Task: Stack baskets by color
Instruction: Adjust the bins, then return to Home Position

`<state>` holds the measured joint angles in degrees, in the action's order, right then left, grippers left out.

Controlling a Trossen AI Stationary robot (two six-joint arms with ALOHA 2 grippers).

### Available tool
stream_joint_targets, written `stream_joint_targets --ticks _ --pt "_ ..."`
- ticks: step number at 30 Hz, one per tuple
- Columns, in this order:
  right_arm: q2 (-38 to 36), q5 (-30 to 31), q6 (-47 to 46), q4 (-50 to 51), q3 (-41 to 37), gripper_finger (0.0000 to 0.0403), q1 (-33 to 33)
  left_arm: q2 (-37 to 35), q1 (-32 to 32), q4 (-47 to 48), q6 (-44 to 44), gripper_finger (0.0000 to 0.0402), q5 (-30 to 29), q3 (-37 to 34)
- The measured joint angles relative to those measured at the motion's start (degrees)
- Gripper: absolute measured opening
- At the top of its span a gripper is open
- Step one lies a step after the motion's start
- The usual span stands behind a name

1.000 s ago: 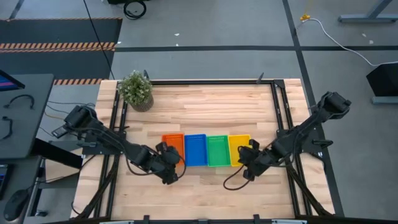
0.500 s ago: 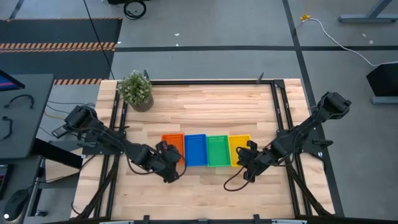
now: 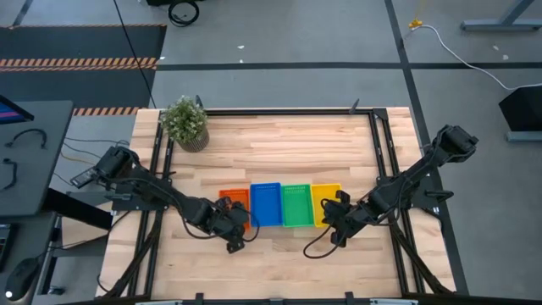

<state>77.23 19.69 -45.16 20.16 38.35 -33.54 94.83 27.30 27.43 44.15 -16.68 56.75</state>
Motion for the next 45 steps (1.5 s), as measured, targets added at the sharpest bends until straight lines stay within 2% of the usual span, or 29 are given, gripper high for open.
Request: stream_joint_targets --ticks 6,10,14,21,26,31,36,41,44,45 --pt "-0.6 1.4 2.7 -1.2 0.0 0.0004 -1.1 -0.1 0.6 -3.4 -3.0 0.0007 -0.4 0.0" --pt "-4.8 4.9 3.4 1.0 0.0 0.0004 -3.6 -2.5 1.2 -3.9 -4.9 0.0005 -2.6 0.0" --pt "-11.9 10.2 5.0 3.9 0.0 0.0004 -7.6 -7.2 3.5 -3.9 -6.9 0.0007 -10.8 0.1" --pt "-25.7 21.0 7.4 10.6 -1.4 0.0003 -13.2 -14.7 10.5 -1.2 -7.9 0.0004 -30.6 -0.7" --pt "-36.5 21.1 11.2 4.9 -9.8 0.0002 -12.7 -17.2 12.3 -4.3 -3.4 0.0004 -35.1 -6.8" --pt "-48.5 19.1 21.1 -6.2 -16.9 0.0002 -8.6 -17.3 10.8 -19.8 -3.7 0.0004 -35.6 -16.1" --pt "-60.2 9.5 29.7 -10.2 -20.8 0.0001 -1.2 -17.5 6.0 -36.9 -11.9 0.0004 -35.2 -22.2" --pt "-71.0 4.5 33.6 -8.0 -23.2 0.0 4.5 -17.7 -0.1 -55.3 -22.7 0.0004 -27.8 -27.3" --pt "-77.2 3.2 33.2 -8.5 -25.9 0.0 6.8 -17.7 -4.1 -66.2 -25.5 0.0004 -22.4 -31.5" --pt "-77.0 3.3 32.7 -9.9 -26.8 0.0 7.5 -17.8 -5.3 -69.5 -25.6 0.0004 -21.1 -33.2"
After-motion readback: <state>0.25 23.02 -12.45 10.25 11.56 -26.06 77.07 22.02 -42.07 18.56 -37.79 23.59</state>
